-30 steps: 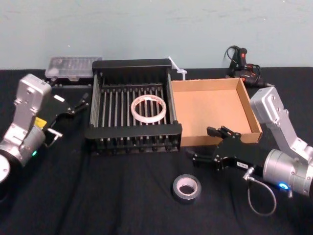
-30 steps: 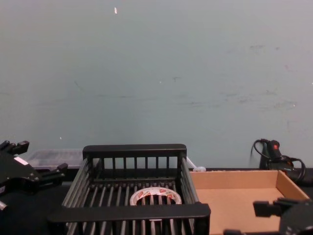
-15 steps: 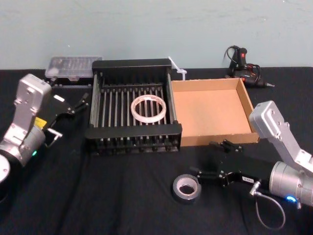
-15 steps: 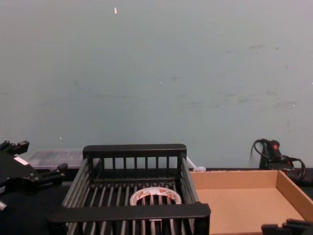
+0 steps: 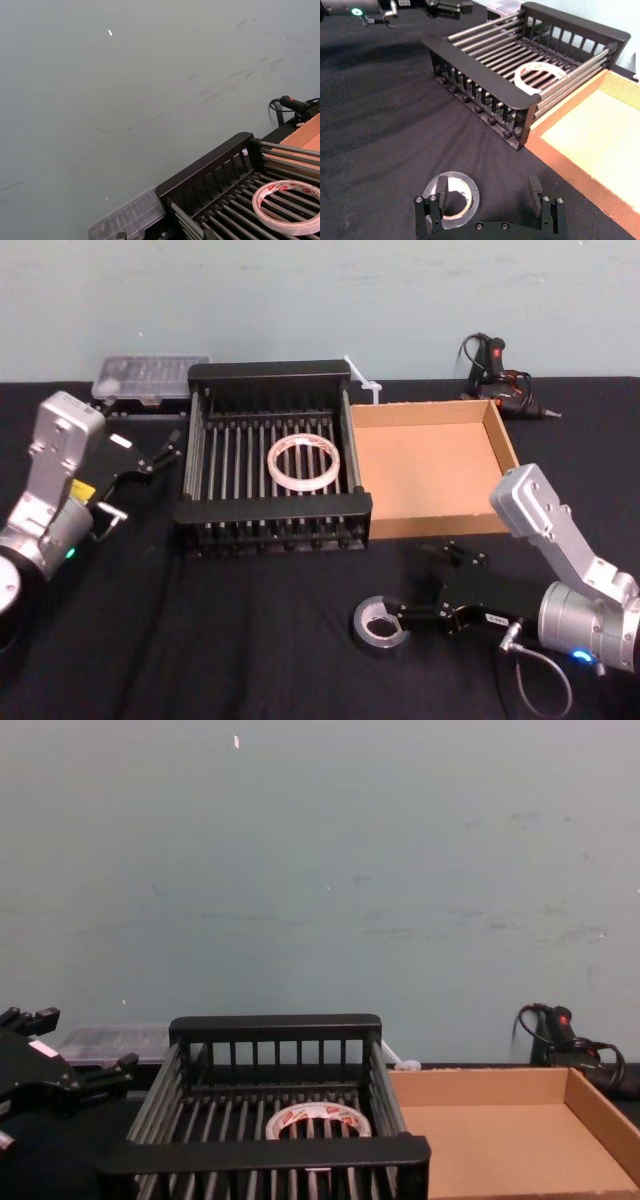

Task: Pick up the white tape and place it into the black box , Pick up the silver tape and place it into the brown box.

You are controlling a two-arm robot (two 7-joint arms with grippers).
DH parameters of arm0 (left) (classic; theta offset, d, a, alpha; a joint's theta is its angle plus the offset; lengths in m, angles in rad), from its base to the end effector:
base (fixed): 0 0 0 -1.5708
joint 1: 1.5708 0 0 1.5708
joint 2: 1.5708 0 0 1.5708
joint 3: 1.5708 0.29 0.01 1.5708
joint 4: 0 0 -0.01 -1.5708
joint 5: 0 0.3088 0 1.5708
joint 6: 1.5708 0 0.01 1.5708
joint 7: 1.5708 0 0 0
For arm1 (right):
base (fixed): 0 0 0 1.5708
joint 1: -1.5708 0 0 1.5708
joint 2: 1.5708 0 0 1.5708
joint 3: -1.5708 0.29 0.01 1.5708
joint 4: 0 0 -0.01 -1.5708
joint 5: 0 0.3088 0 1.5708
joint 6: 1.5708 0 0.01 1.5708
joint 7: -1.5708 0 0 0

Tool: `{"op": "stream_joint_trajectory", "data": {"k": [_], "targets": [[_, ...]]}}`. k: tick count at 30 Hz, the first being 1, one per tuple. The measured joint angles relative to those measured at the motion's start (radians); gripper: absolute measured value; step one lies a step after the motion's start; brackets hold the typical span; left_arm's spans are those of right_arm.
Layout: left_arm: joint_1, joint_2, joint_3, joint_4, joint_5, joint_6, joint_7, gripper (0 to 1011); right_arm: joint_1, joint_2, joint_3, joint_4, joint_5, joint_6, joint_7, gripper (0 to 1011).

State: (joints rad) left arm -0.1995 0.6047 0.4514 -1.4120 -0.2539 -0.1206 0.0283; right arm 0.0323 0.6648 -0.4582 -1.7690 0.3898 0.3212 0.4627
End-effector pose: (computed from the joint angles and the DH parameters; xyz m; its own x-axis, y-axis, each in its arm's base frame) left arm 0.3581 0.0827 -0.3023 0.2923 0.8803 0.3737 -0.9552 0.2873 0.0702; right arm 0.2994 -0.0342 -0.2686 0.7978 -0.6027 0.0182 0.5472 0.7110 -0.4416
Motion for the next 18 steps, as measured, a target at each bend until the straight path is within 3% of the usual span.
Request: {"op": "stream_joint_trajectory", "data": {"k": [18], "targets": [[0.000,0.000,0.000,0.000,0.000,0.000,0.000,1001,0.039,-0.040,-0.025,0.073,-0.048,0.006,0.001,1002]]}}
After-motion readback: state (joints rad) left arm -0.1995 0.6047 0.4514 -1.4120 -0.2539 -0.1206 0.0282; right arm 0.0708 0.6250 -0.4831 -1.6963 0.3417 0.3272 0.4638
